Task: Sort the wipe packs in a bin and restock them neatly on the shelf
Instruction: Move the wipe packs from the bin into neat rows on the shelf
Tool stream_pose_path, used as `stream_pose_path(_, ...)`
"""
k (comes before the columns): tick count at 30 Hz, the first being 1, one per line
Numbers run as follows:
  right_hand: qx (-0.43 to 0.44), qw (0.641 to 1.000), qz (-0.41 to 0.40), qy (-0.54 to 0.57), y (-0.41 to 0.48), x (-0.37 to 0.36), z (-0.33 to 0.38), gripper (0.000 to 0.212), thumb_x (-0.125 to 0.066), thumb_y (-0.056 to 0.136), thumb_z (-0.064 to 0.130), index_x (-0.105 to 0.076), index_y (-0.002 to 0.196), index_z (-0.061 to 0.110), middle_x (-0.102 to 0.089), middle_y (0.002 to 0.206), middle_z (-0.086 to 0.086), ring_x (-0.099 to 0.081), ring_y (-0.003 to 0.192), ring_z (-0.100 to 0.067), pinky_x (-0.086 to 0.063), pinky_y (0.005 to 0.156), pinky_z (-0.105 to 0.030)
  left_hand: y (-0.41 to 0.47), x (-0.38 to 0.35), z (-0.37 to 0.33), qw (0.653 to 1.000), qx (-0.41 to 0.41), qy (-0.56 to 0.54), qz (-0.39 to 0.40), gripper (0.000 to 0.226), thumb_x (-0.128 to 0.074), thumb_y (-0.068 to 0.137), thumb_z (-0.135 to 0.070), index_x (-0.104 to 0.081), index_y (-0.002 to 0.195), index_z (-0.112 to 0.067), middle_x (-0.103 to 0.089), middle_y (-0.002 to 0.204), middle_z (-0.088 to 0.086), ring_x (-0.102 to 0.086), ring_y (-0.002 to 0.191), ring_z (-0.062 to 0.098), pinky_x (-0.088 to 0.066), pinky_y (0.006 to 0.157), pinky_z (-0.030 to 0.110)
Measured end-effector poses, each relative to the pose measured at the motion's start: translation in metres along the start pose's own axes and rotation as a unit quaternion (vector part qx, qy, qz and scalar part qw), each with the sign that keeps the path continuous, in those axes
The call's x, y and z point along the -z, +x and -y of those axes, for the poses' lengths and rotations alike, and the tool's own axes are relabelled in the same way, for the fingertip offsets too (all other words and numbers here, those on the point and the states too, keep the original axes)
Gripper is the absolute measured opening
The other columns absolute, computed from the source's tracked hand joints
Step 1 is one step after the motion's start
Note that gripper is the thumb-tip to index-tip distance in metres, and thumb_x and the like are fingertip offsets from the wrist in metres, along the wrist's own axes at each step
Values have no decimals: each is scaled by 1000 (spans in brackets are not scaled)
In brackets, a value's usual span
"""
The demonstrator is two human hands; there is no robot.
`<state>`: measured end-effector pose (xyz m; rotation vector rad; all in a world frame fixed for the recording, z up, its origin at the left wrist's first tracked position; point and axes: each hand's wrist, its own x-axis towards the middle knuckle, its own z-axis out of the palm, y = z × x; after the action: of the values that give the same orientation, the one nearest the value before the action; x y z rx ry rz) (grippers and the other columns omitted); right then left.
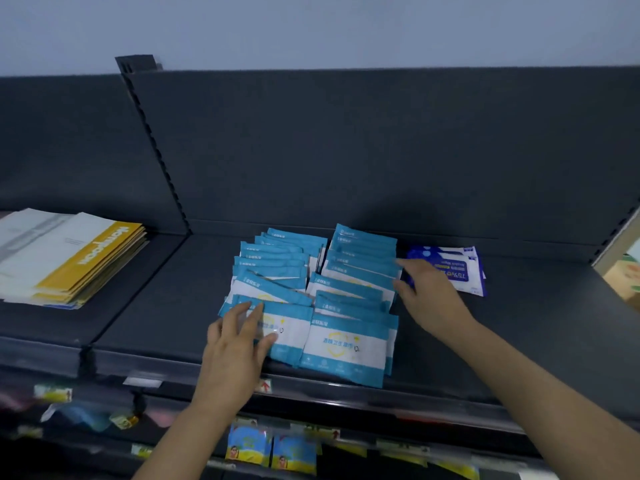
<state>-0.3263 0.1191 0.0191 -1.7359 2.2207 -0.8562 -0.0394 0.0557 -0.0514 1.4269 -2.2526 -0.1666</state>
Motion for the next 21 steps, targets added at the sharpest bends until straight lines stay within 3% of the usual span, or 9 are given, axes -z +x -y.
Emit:
stream_pose_path(1,16,1000,15,13,-7,-4,21,41,-51,96,16,-46,135,8,-50,134,-9,-46,120,-19,-27,88,-8,-1,2,5,1000,-7,-12,4,54,-67,87,-30,-52,135,-13,-46,136,10,-41,111,32,-51,82,52)
stream_pose_path(3,45,997,60,15,-19,-19,56,44,-51,96,24,-42,139,14,-46,140,-4,-41,127,-15,-26,97,-12,-2,6,16,999,-17,-23,17,59,-74,81,-21,-51,135,-14,-44,137,9,-40,111,30,-51,84,51)
stream_pose_path(6,62,990,123,-20,-29,-53,91,53,-52,96,30,-33,144,18,-34,149,-1,-32,135,-16,-26,109,-25,-2,12,29,999,-16,-40,27,60,-74,81,-25,-51,136,-18,-36,143,8,-36,121,30,-46,93,49)
stream_pose_path(9,65,983,154,-82,-35,-86,109,63,-52,95,31,-21,149,18,-19,156,1,-20,141,-17,-20,115,-29,0,20,41,994,17,-90,58,62,-66,88,-29,-39,143,-24,-18,154,3,-21,137,27,-32,108,42)
stream_pose_path(11,73,978,145,-135,-37,-101,117,60,-52,95,28,-26,148,14,-20,155,-2,-22,141,-21,-19,116,-31,3,26,49,988,37,-128,80,67,-63,90,-30,-29,147,-25,-15,157,1,-19,141,23,-28,111,37)
stream_pose_path(13,79,974,120,-176,-36,-112,123,46,-50,95,20,-40,139,10,-31,150,-7,-34,133,-26,-23,112,-33,7,31,55,981,19,-174,80,68,-65,89,-26,-29,146,-25,-32,147,-7,-34,134,15,-34,105,25)
stream_pose_path(15,79,972,100,-199,-31,-120,127,38,-48,94,17,-48,131,11,-40,143,-7,-42,126,-25,-26,109,-31,10,35,58,974,3,-209,88,65,-67,88,-21,-33,143,-28,-45,127,-16,-46,115,2,-37,91,15)
stream_pose_path(17,75,972,93,-203,-26,-124,130,40,-49,92,17,-47,132,14,-43,141,-4,-43,125,-22,-23,110,-30,14,36,60,972,6,-210,107,63,-65,89,-21,-32,143,-31,-50,125,-16,-46,105,-3,-38,83,14)
stream_pose_path(21,59,977,88,-184,-19,-128,137,51,-50,93,17,-37,142,14,-38,146,-3,-39,130,-21,-20,111,-30,23,37,66,969,21,-209,130,67,-62,91,-21,-25,146,-33,-48,128,-15,-44,103,-2,-40,83,18)
